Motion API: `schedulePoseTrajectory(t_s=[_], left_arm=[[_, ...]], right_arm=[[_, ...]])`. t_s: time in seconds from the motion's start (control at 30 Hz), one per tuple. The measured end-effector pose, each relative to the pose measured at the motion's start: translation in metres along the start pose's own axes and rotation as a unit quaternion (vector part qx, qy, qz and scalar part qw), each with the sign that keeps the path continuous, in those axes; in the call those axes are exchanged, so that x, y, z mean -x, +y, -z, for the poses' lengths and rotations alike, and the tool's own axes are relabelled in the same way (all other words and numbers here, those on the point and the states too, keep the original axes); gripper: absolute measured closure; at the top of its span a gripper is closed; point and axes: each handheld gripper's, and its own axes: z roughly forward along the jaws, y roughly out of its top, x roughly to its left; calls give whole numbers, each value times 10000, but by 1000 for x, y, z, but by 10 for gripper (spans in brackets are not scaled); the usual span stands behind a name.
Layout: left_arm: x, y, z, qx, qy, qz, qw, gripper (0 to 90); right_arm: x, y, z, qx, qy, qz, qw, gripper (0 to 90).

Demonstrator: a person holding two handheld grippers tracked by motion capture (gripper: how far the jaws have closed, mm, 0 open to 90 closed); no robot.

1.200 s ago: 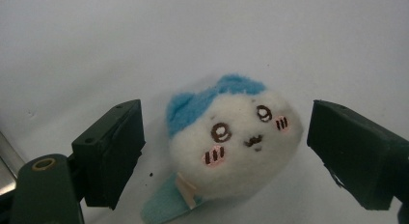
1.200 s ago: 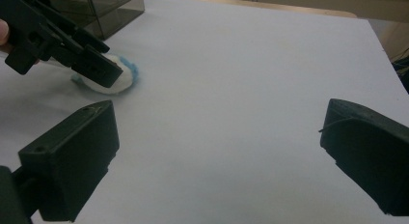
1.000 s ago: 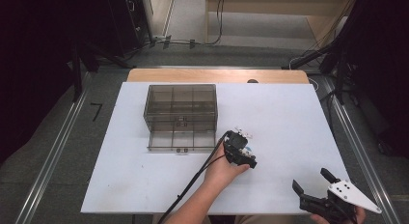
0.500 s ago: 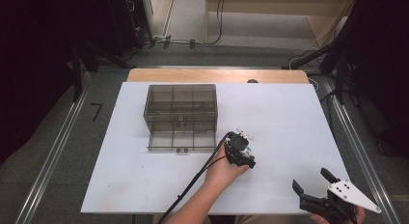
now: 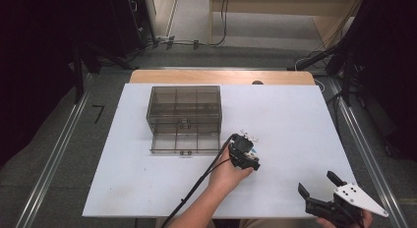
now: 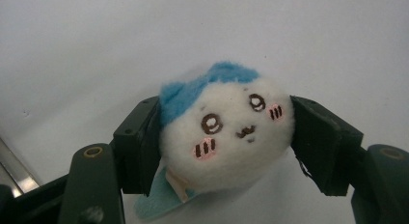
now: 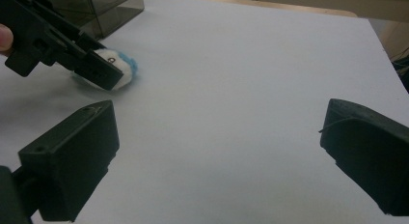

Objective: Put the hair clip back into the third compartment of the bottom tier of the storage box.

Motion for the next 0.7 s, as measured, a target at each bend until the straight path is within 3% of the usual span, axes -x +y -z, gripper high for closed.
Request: schedulePoseTrajectory(t_s=[0.7], left_arm=[[-4, 2, 12, 242, 27, 59, 9997, 315]], right_arm=[[0, 0, 0, 5, 11, -14, 10000, 0]])
